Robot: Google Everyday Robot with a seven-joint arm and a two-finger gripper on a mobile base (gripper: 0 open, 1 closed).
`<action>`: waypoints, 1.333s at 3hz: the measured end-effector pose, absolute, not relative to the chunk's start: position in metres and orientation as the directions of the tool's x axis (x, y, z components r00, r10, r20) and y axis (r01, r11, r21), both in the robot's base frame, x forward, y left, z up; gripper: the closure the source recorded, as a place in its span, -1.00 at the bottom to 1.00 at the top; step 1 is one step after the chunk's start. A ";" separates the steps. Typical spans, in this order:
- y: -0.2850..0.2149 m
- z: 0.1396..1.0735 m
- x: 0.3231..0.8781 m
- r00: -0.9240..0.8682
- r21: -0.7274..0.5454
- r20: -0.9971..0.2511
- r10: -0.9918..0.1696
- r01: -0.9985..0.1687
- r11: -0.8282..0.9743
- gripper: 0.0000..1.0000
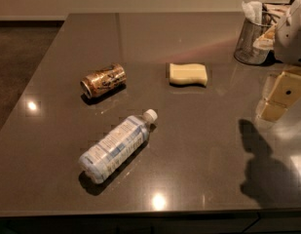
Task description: Place orange can upright
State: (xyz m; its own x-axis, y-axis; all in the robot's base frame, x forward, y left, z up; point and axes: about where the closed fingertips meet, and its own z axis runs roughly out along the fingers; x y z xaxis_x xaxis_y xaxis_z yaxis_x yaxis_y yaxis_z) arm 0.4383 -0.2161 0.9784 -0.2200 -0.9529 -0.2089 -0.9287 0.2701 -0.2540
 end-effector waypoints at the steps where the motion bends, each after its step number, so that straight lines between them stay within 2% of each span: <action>1: -0.216 0.978 0.438 -0.220 -0.254 -0.209 -0.953 -0.929 0.270 -1.00; 4: -0.160 0.965 0.515 -0.093 -0.221 -0.238 -0.967 -0.964 0.147 -1.00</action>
Offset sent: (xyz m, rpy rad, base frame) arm 0.0423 0.0222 -0.0071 0.0473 0.0221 0.0589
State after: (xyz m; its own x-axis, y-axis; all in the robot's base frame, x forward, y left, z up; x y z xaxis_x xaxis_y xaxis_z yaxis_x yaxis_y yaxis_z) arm 0.5152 -0.1596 0.9646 -0.0929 -0.9669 -0.2377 -0.9641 0.1470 -0.2211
